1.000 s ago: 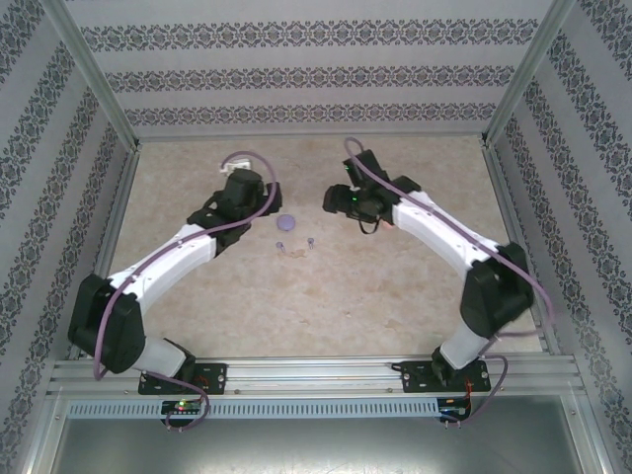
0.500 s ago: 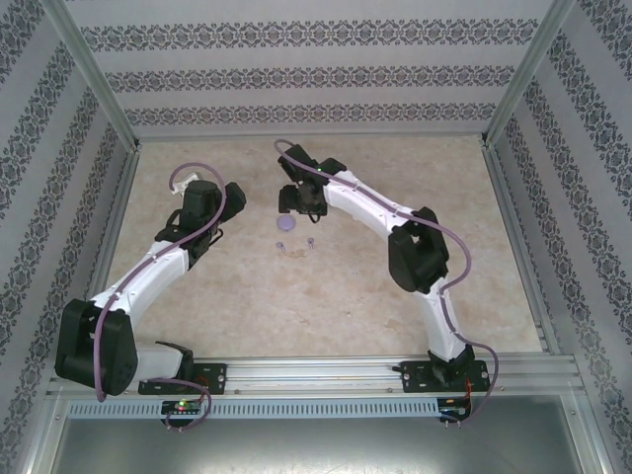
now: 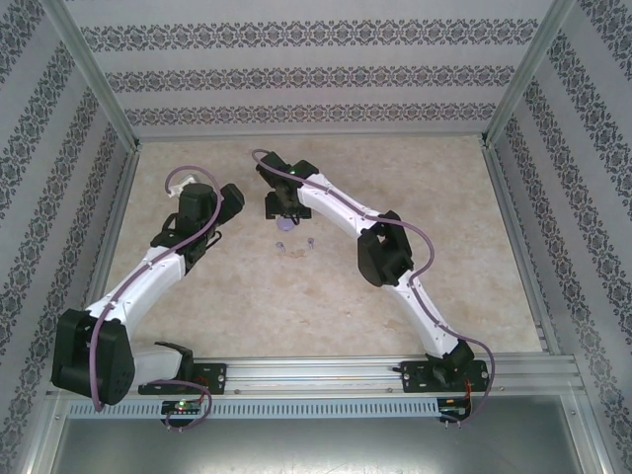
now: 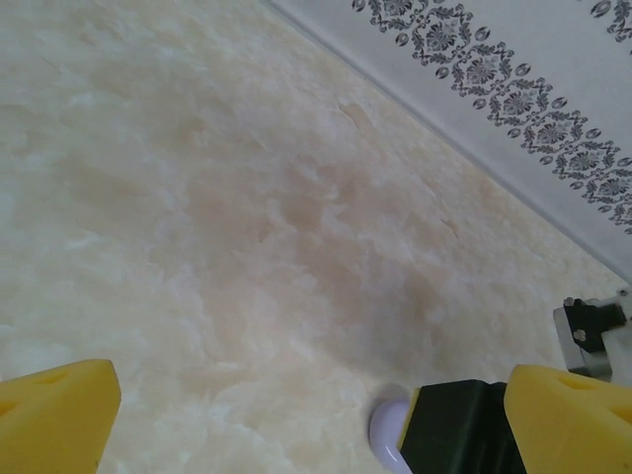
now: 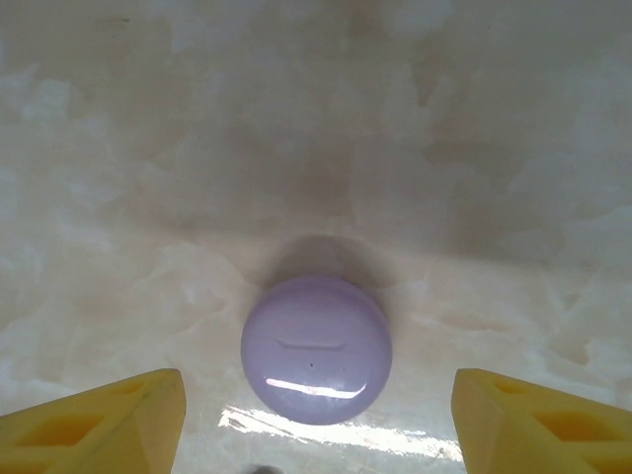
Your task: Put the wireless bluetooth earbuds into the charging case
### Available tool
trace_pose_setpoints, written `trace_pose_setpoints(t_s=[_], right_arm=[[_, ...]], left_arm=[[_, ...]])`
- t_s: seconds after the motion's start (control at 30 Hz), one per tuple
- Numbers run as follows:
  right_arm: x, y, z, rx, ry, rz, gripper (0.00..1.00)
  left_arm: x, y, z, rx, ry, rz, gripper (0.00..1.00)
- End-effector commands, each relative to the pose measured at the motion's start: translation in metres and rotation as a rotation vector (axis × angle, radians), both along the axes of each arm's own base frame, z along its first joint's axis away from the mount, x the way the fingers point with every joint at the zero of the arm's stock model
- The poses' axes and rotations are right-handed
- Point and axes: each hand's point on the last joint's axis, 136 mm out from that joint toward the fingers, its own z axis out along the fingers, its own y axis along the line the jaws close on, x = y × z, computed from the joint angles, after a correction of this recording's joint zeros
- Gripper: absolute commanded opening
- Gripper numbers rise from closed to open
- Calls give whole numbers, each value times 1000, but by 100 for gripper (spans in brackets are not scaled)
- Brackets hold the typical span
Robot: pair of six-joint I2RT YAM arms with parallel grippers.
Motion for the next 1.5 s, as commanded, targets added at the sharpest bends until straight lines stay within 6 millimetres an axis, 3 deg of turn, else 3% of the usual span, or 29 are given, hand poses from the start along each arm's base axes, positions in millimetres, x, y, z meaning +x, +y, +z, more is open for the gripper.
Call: trace_pose_setpoints(t_s=[0.0, 0.5, 0.9, 1.03, 1.23, 1.47], right_arm=[[-6, -1, -7, -38, 23, 2, 72], [-8, 10, -43, -57, 59, 27, 65], [-7, 10, -57, -72, 64, 21, 60], [-7, 11, -58, -68, 67, 25, 49], [1, 14, -32, -9, 38, 27, 31], [15, -7, 44, 123, -44, -51, 29]], left_arm=[[3, 7, 14, -30, -57, 25, 99], [6, 8, 9, -60, -58, 24, 99], [9, 3, 0, -66, -32, -1, 99], [10, -3, -2, -69, -18, -35, 99], [9, -10, 3, -62, -11, -88, 100], [13, -28, -1, -85, 6, -192, 99]])
